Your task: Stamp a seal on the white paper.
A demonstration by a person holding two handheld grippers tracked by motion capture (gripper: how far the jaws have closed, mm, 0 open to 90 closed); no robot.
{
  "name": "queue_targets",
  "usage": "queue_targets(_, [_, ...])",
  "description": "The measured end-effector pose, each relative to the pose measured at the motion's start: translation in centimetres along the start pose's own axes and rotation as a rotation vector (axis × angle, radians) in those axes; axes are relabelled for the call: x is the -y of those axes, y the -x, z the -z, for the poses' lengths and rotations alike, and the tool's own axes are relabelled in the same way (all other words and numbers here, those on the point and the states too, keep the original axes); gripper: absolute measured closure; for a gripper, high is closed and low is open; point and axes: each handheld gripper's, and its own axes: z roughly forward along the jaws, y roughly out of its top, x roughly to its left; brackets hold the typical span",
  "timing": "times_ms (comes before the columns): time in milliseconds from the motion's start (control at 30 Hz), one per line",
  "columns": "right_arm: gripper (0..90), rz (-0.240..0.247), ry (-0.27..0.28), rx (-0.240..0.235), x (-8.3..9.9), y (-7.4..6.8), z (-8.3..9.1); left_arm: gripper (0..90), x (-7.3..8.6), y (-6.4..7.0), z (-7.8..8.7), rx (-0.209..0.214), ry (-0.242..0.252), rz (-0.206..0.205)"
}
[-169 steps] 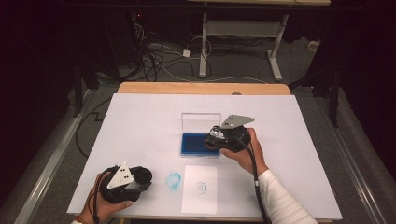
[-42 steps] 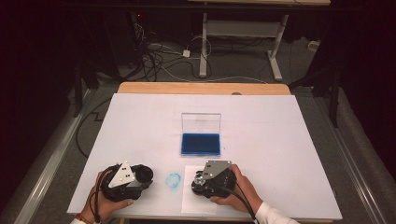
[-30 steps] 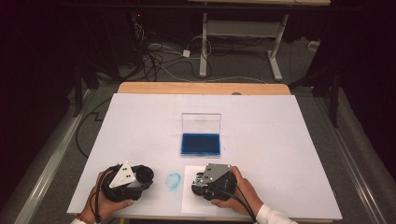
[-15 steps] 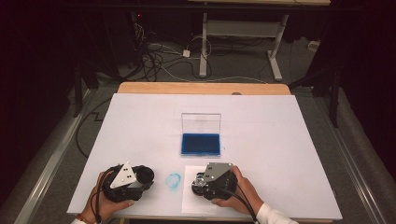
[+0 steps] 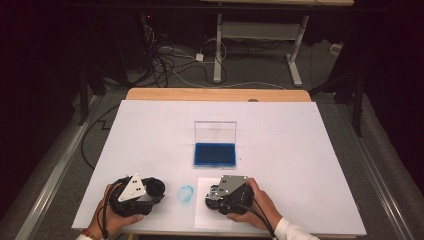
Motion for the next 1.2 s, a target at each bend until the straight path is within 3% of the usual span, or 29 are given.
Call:
queue_targets(433, [58.4,0.007,-0.009,0.0,0.3,0.0,-0.3,36.5,-0.1,0.1,0.0,0.001,0.003,0.003])
queue_targets(667, [61.1,-0.041,0.014,-0.056,0.6,0.5,-0.3,36.5,0.0,-0.1,0.1,-0.002,0.009,0.006])
queue_targets(700, [62.0,-0.043,0.016,-0.059,0.6,0.5,-0.3,36.5,0.0,-0.1,0.1,-0.002,0.009,0.006])
queue_targets(767, [75.0,-0.043,0.044,-0.072,0.5,0.5,-0.1,36.5,0.0,-0.2,0.1,-0.002,0.01,0.008])
queue_targets(867, [74.8,-0.033,0.034,-0.067,0.3,0.6,0.1,36.5,0.1,-0.2,0.1,0.0,0.01,0.006])
queue_targets(967, [73.1,-0.06,0.039,-0.062,0.6,0.8,0.0,36.5,0.0,-0.2,0.2,-0.002,0.011,0.008])
queue_targets(1200, [66.5,-0.06,0.04,-0.089,1.1,1.1,-0.1,36.5,-0.1,-0.1,0.1,0.002,0.01,0.003])
